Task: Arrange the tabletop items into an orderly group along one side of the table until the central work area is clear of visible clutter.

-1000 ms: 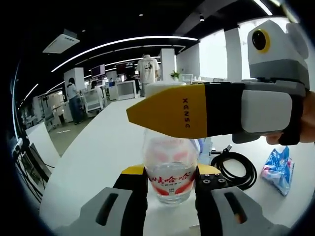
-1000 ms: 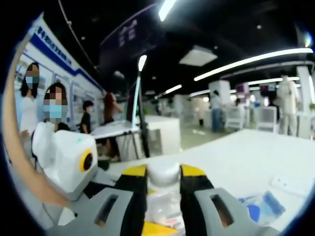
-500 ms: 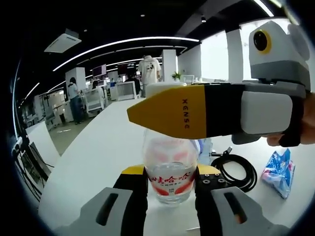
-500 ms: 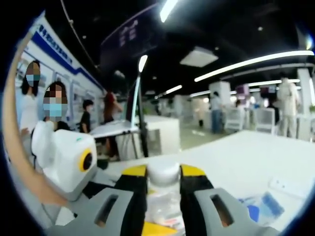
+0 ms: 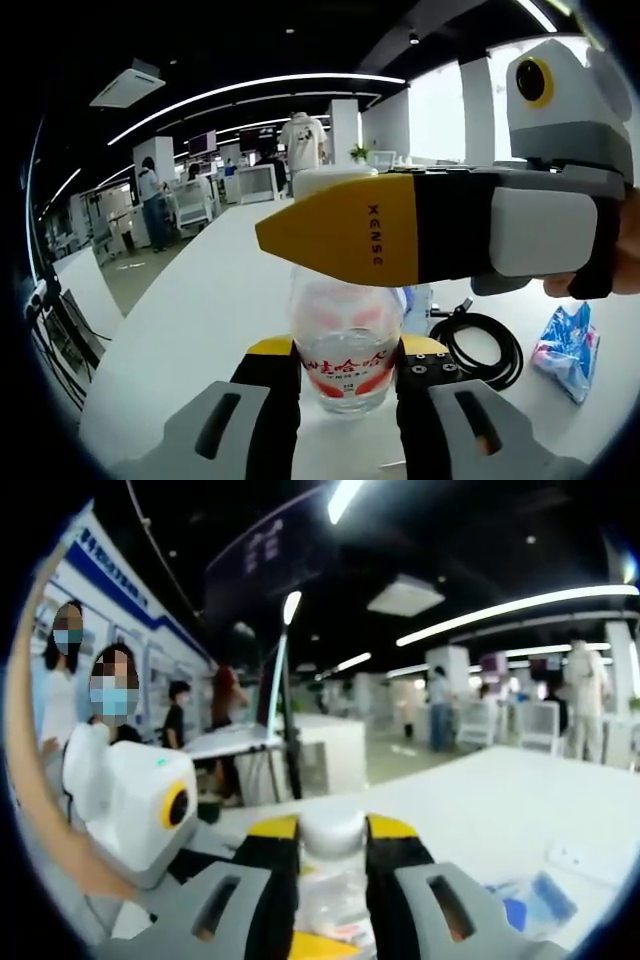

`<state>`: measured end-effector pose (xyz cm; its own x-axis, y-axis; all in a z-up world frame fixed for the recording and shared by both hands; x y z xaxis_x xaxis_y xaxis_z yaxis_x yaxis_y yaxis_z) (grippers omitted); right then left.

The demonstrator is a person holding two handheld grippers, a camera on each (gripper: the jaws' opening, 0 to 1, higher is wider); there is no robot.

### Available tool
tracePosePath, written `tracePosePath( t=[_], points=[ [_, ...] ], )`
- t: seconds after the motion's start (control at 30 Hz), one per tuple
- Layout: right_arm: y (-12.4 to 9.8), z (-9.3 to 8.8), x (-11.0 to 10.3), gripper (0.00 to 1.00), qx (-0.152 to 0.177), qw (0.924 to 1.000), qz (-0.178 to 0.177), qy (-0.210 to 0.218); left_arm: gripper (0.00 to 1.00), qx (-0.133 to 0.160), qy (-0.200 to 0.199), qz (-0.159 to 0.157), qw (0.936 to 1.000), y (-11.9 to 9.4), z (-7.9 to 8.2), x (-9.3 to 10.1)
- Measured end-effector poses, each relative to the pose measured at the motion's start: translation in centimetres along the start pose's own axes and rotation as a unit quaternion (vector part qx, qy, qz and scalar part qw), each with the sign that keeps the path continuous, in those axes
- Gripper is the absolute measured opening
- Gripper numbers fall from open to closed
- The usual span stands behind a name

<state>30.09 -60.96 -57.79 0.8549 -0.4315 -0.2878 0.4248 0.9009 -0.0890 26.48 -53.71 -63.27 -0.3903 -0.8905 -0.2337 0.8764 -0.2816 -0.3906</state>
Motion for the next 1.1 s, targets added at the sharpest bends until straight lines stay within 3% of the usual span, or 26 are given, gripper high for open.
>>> tracePosePath(
  t=[1.1],
  points=[
    [2.1, 0.5, 1.4, 0.22, 0.013, 0.9998, 0.000, 0.017, 0.35, 0.004, 0.003, 0.012, 0.9999, 1.5, 0.1, -1.9]
  ],
)
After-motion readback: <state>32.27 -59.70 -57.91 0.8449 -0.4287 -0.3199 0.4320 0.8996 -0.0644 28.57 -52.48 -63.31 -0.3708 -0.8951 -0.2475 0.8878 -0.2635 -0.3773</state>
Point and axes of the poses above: the point that each gripper's makers call its tool centre point, and the gripper's own axes: y roughly forward along the fingers, x roughly to its right, z roughly out of its top, the point moved 8 cm from there along -y, roughly backward along the fingers, and after that the axes turned 13 degrees about y, right-handed, at the moved point
